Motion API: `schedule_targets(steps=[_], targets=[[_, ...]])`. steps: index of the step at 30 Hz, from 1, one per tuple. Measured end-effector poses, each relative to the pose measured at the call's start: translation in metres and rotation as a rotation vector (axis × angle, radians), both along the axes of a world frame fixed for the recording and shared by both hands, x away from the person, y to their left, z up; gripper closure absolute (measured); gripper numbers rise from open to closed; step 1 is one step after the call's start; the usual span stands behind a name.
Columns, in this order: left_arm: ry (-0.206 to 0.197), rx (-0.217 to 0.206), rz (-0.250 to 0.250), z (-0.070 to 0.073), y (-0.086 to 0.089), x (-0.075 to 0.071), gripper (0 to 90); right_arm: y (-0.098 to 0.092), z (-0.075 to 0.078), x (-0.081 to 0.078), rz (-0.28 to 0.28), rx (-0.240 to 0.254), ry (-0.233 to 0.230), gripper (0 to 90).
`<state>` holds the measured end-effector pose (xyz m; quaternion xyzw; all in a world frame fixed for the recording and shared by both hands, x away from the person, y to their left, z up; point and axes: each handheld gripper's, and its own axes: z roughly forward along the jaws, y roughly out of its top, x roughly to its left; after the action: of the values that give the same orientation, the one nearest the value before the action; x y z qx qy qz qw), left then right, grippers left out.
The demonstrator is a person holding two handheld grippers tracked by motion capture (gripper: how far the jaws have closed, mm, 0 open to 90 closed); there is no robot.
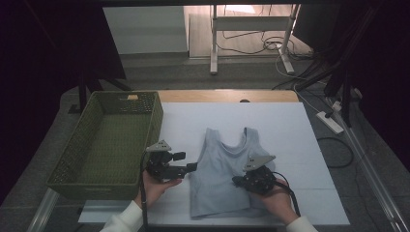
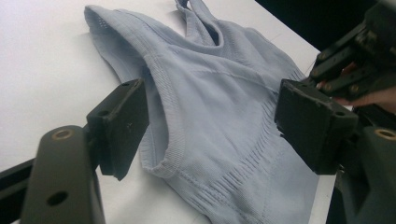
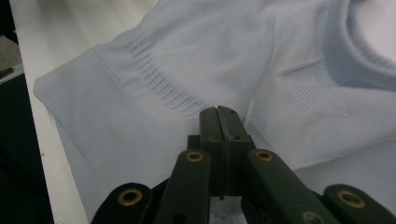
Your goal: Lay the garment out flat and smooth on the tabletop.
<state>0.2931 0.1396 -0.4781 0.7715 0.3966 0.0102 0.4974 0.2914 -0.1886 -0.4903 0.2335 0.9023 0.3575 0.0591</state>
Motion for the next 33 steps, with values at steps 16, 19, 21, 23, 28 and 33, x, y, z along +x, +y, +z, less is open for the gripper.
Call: schedule_targets(steps=[16,19,21,23,28,33], targets=[[0.000,0.012,0.003,-0.002,-0.005,0.002,25.8,0.006,-0.007,-0.010,0.047,0.029,-0.018,89.4],[0.003,0.011,0.005,-0.002,-0.005,0.004,25.8,0.005,-0.005,-0.010,0.043,0.054,-0.027,89.3],[0.005,0.011,0.006,-0.003,-0.005,0.005,25.8,0.005,-0.004,-0.010,0.043,0.072,-0.036,89.3],[0.010,0.010,0.007,-0.004,-0.005,0.006,25.9,0.004,-0.003,-0.009,0.042,0.086,-0.037,86.6],[0.010,0.017,0.006,-0.005,-0.005,0.006,25.8,0.006,-0.002,-0.010,0.035,0.108,-0.054,70.8],[0.009,0.016,0.013,-0.005,-0.003,0.007,25.9,0.011,0.002,-0.013,0.051,0.138,-0.063,56.9]])
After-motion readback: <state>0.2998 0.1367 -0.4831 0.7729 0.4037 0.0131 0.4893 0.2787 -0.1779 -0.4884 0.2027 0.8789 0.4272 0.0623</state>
